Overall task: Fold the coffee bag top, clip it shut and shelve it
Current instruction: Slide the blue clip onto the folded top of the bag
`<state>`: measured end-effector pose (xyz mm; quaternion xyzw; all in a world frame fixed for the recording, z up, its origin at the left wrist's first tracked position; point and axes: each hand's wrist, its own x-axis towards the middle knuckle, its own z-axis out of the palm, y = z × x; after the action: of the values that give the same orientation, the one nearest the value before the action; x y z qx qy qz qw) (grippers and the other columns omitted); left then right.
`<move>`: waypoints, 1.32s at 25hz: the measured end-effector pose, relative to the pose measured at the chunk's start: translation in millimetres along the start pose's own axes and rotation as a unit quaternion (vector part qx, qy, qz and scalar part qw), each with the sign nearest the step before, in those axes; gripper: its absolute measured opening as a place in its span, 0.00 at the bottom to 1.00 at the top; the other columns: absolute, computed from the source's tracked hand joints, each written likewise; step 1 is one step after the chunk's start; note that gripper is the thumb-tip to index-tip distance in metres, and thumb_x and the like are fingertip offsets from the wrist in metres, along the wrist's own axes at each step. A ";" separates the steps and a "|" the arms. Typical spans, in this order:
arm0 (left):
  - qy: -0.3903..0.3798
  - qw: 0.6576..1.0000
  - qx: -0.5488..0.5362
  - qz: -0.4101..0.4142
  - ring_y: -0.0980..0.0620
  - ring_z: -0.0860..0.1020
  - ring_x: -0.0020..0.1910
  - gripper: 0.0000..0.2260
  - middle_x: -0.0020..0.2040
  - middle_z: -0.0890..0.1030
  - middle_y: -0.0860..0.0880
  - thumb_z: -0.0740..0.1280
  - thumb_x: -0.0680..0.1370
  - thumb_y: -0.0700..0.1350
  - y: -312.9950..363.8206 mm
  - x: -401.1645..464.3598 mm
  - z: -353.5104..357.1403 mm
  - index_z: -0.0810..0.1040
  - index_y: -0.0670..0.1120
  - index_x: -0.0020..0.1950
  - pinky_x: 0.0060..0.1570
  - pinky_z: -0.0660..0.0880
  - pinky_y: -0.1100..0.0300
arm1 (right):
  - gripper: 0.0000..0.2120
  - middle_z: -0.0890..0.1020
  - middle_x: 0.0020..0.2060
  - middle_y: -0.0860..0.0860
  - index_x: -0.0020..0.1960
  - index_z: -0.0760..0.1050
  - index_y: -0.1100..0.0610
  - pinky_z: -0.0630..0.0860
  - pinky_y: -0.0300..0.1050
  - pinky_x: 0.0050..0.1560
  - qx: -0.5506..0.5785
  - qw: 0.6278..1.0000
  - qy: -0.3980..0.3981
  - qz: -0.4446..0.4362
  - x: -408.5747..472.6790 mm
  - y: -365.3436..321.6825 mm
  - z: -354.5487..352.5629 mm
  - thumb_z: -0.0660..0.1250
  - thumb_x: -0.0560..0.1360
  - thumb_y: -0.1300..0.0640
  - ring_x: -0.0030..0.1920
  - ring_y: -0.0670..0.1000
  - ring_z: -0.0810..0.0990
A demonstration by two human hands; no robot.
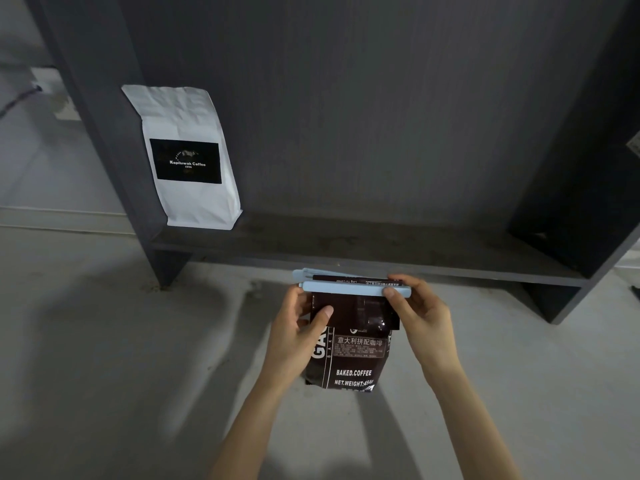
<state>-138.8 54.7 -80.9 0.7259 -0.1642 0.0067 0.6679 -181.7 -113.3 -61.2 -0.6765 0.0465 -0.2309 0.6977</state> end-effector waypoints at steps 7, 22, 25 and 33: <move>0.009 1.000 -0.023 -0.007 0.64 0.77 0.50 0.15 0.52 0.78 0.56 0.66 0.73 0.38 2.8 -0.5 0.4 0.69 0.55 0.52 0.46 0.73 0.74 | 0.08 0.83 0.34 0.45 0.43 0.77 0.49 0.75 0.30 0.29 -0.006 1.000 -0.001 -0.003 0.0 0.8 -0.9 0.66 0.71 0.62 0.34 0.40 0.81; 0.045 0.995 -0.082 -0.041 0.73 0.76 0.46 0.07 0.50 0.77 0.62 0.62 0.75 0.44 17.3 2.2 -6.0 0.73 0.57 0.48 0.52 0.72 0.68 | 0.09 0.81 0.35 0.53 0.42 0.76 0.46 0.78 0.34 0.31 -0.025 1.000 -0.001 0.017 -2.4 -1.6 -2.0 0.66 0.72 0.61 0.33 0.43 0.80; 0.060 0.994 -0.083 -0.041 0.71 0.77 0.44 0.07 0.50 0.78 0.60 0.63 0.75 0.44 14.9 2.6 -5.3 0.73 0.56 0.46 0.50 0.71 0.65 | 0.09 0.81 0.35 0.52 0.42 0.76 0.47 0.78 0.34 0.31 -0.023 1.000 0.003 0.019 -3.3 -1.5 -2.3 0.66 0.72 0.61 0.33 0.43 0.80; 0.085 0.991 -0.101 -0.031 0.68 0.78 0.44 0.07 0.47 0.80 0.57 0.66 0.73 0.44 9.6 1.5 -3.1 0.75 0.57 0.41 0.41 0.72 0.77 | 0.09 0.82 0.33 0.45 0.41 0.77 0.47 0.77 0.34 0.30 -0.009 1.000 0.005 0.015 -7.2 -1.5 -3.2 0.66 0.72 0.61 0.35 0.42 0.82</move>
<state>-139.1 56.8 -70.9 0.6563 -0.0842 0.0315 0.7492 -189.8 -113.4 -61.8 -0.6809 0.0623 -0.2231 0.6948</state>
